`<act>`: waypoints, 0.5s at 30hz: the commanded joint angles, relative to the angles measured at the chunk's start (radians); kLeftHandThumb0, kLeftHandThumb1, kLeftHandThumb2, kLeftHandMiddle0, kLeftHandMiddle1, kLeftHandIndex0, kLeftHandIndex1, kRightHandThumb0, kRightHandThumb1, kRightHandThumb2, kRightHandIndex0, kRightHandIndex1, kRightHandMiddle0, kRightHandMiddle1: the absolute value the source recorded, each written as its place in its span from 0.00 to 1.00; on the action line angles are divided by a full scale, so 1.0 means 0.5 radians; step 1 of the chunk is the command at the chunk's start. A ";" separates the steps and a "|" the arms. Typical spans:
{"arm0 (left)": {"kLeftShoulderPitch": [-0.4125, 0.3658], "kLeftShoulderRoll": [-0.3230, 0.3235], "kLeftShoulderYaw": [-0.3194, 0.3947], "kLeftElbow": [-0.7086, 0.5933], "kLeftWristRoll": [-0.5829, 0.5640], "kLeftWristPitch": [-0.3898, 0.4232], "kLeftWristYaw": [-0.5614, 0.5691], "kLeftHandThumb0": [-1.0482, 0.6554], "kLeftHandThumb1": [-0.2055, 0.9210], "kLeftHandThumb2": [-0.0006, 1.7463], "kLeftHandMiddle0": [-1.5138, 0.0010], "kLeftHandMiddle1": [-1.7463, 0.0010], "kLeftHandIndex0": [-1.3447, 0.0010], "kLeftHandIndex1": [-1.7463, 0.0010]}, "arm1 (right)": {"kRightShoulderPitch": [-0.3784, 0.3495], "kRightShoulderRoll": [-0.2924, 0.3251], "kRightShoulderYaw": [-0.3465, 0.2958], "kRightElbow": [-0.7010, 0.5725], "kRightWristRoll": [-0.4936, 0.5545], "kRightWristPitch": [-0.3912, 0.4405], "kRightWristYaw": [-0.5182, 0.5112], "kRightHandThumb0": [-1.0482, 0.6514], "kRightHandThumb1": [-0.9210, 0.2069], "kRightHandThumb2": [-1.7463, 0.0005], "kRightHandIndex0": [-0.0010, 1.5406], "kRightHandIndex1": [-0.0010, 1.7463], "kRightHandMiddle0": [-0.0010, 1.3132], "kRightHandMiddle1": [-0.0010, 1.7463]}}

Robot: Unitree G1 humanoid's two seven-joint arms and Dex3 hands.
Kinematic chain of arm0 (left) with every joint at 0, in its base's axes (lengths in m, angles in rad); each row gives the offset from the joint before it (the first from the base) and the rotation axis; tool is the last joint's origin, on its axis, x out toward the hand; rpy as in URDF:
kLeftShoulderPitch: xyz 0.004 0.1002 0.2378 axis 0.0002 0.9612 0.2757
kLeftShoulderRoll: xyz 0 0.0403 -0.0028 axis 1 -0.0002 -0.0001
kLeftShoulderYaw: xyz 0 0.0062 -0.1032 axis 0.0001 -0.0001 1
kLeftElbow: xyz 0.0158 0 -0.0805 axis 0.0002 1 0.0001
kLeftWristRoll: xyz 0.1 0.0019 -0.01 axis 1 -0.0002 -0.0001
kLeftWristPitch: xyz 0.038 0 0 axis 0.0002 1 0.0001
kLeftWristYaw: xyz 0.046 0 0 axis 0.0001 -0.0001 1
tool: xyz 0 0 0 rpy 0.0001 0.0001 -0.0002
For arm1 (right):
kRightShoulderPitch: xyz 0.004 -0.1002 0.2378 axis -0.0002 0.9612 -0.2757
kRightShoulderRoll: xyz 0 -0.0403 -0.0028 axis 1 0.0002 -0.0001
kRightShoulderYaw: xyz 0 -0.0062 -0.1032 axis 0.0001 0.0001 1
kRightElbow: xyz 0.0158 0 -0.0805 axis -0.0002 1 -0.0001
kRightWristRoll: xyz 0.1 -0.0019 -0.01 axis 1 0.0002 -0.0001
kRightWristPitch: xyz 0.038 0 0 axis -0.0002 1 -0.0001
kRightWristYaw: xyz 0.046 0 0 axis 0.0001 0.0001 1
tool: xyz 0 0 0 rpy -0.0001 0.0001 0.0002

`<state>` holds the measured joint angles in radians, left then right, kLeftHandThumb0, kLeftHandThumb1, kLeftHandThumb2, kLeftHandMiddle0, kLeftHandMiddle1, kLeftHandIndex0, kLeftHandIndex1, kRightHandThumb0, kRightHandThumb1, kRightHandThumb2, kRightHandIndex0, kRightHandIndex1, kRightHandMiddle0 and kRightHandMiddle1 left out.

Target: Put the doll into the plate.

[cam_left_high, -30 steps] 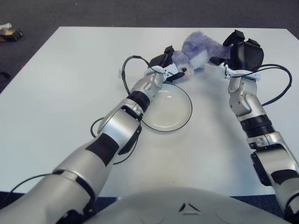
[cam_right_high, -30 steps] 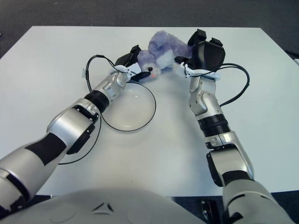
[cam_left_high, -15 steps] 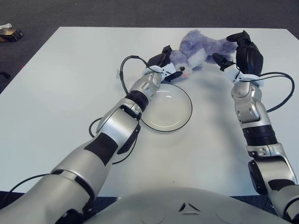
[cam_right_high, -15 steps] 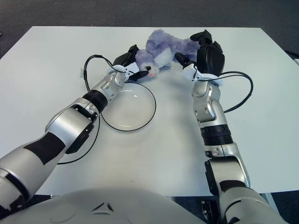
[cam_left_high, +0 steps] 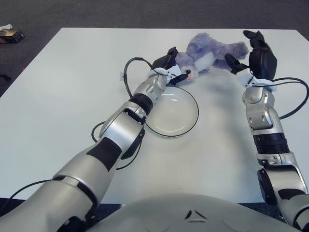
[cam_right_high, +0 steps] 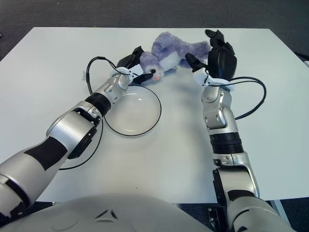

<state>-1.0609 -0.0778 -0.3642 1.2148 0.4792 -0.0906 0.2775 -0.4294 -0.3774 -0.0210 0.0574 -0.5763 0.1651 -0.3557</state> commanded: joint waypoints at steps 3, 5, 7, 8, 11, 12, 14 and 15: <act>-0.018 0.030 0.034 0.032 -0.028 -0.021 -0.036 0.86 0.62 0.58 0.65 0.05 0.62 0.00 | -0.011 0.072 -0.167 0.006 0.150 0.090 -0.023 0.15 0.00 0.56 0.21 0.00 0.15 0.19; -0.015 0.035 0.052 0.035 -0.046 -0.035 -0.047 0.86 0.61 0.59 0.66 0.04 0.63 0.00 | -0.019 0.106 -0.258 0.020 0.245 0.117 -0.035 0.14 0.00 0.54 0.21 0.00 0.15 0.18; -0.016 0.037 0.064 0.037 -0.057 -0.040 -0.058 0.86 0.61 0.60 0.66 0.03 0.64 0.00 | -0.015 0.121 -0.297 0.044 0.307 0.064 -0.046 0.14 0.00 0.52 0.21 0.00 0.15 0.18; -0.017 0.039 0.069 0.038 -0.064 -0.043 -0.064 0.86 0.61 0.60 0.67 0.03 0.64 0.00 | -0.013 0.128 -0.316 0.059 0.340 0.030 -0.053 0.14 0.00 0.52 0.21 0.00 0.15 0.18; -0.018 0.041 0.074 0.039 -0.072 -0.046 -0.070 0.86 0.61 0.61 0.67 0.02 0.64 0.00 | -0.012 0.132 -0.333 0.077 0.377 -0.008 -0.061 0.14 0.00 0.52 0.21 0.00 0.15 0.17; -0.018 0.041 0.074 0.040 -0.072 -0.047 -0.071 0.86 0.61 0.61 0.67 0.02 0.64 0.00 | -0.012 0.131 -0.333 0.080 0.381 -0.010 -0.062 0.14 0.00 0.52 0.21 0.00 0.15 0.17; -0.018 0.041 0.074 0.040 -0.073 -0.047 -0.072 0.86 0.61 0.61 0.67 0.02 0.64 0.00 | -0.012 0.128 -0.332 0.084 0.387 -0.016 -0.065 0.14 0.00 0.52 0.21 0.00 0.15 0.17; -0.019 0.041 0.075 0.040 -0.073 -0.047 -0.073 0.86 0.61 0.61 0.67 0.02 0.64 0.00 | -0.012 0.127 -0.331 0.086 0.389 -0.018 -0.067 0.14 0.00 0.52 0.21 0.00 0.15 0.17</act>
<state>-1.0613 -0.0615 -0.3308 1.2239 0.4437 -0.1123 0.2481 -0.4340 -0.3188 -0.1765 0.0939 -0.3998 0.1800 -0.3800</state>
